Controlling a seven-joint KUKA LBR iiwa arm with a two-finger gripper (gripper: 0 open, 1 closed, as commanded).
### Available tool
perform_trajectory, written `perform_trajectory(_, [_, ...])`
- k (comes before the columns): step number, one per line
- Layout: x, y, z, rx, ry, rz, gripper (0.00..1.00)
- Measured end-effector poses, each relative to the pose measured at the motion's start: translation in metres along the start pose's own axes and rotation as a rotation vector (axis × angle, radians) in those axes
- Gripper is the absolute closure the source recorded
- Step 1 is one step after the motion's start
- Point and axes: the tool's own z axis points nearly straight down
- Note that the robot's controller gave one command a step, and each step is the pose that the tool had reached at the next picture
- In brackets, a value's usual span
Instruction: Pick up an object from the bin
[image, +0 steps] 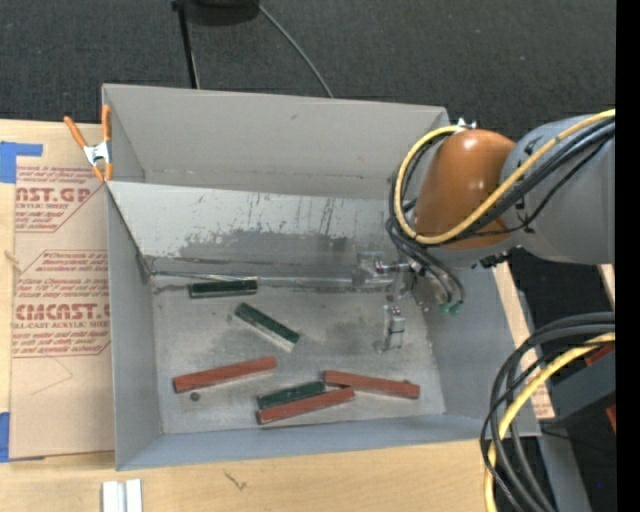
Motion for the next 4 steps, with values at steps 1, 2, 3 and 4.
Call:
perform_trajectory(1, [0.039, 0.003, 0.011, -0.004, 0.010, 0.038, 0.00])
perform_trajectory(2, [0.064, 0.018, 0.022, -0.001, 0.007, 0.148, 0.00])
perform_trajectory(3, [0.081, 0.030, 0.050, -0.003, 0.007, -0.085, 1.00])
perform_trajectory(4, [0.081, 0.030, 0.050, -0.003, 0.007, -0.085, 1.00])
